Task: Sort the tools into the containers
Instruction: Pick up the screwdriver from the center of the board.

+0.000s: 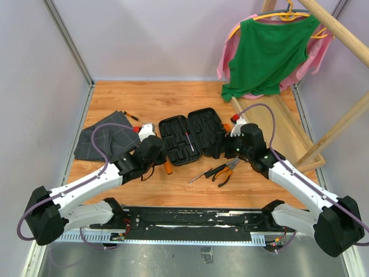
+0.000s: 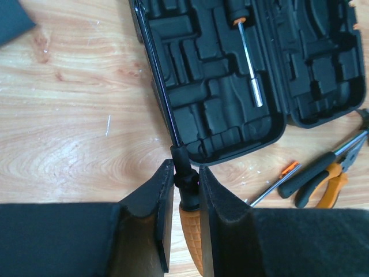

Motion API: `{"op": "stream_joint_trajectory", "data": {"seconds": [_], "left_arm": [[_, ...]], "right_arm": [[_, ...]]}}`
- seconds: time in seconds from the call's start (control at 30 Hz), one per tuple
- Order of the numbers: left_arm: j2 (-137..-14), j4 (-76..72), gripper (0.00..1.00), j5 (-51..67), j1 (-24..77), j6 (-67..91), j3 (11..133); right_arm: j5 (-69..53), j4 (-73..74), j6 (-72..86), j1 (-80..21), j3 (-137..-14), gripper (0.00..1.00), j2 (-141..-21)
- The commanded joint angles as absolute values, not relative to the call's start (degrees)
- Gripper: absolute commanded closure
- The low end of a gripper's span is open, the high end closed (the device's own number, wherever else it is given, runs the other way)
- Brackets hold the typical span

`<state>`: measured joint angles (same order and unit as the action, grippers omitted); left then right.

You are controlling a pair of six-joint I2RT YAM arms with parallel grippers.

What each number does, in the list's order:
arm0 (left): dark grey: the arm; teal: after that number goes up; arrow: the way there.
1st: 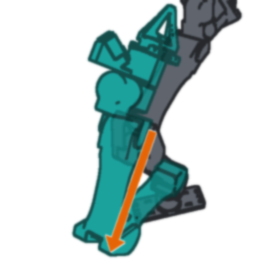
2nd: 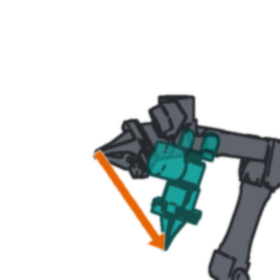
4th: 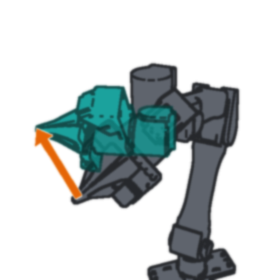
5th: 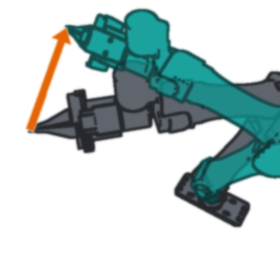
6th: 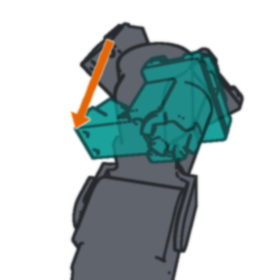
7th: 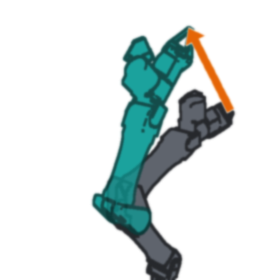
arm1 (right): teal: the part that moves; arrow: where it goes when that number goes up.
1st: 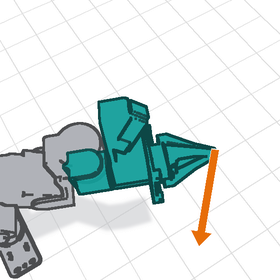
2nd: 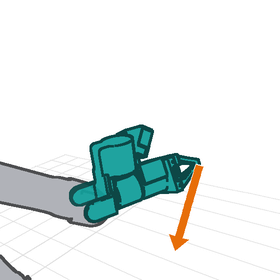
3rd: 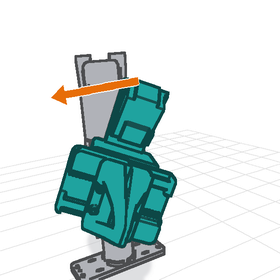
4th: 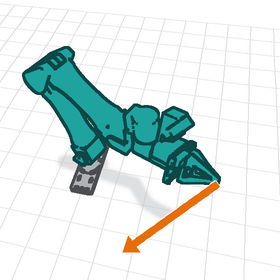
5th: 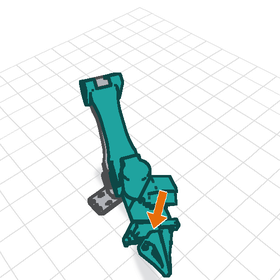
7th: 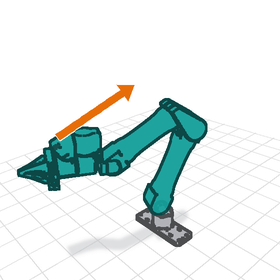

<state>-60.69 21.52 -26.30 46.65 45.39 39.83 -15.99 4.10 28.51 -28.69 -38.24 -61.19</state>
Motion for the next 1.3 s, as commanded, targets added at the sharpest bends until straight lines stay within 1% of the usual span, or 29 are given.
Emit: {"op": "stream_joint_trajectory", "data": {"seconds": [0.0,0.17,0.27,0.37,0.57,0.73,0.83,0.97,1.07,1.27], "left_arm": [[-58.88,18.58,1.00,-26.81,46.93,44.69,42.69],[-57.30,15.66,0.99,-24.44,46.96,43.74,42.42],[-55.55,12.40,0.99,-22.67,47.00,42.77,40.88],[-54.36,10.54,0.99,-21.54,46.94,42.21,40.08],[-54.15,7.48,1.00,-19.24,46.94,40.85,39.06],[-53.95,4.82,0.99,-17.17,46.94,40.51,38.64],[-54.07,4.09,1.00,-16.82,46.95,40.26,38.37],[-53.69,2.70,0.99,-15.44,46.99,40.30,37.69],[-53.32,2.50,0.99,-15.34,46.93,40.47,37.46],[-51.74,2.27,1.00,-15.73,46.93,40.65,36.78]], "right_arm": [[-17.04,-2.78,30.41,-34.67,-36.53,0.14,-59.02],[-15.89,-11.85,31.73,-40.25,-32.77,0.13,-55.90],[-18.53,-18.12,32.44,-41.23,-31.10,0.13,-54.83],[-20.15,-19.82,32.60,-41.78,-31.60,0.12,-55.01],[-25.89,-23.49,33.65,-42.88,-33.89,0.13,-60.10],[-26.26,-26.90,34.76,-46.69,-36.47,0.14,-65.40],[-26.25,-29.28,36.32,-47.98,-37.88,0.16,-69.04],[-27.28,-32.98,39.41,-48.63,-38.99,0.25,-73.13],[-26.62,-32.02,39.90,-48.93,-39.93,0.30,-75.07],[-26.06,-28.54,39.90,-49.26,-41.68,0.35,-77.98]]}}
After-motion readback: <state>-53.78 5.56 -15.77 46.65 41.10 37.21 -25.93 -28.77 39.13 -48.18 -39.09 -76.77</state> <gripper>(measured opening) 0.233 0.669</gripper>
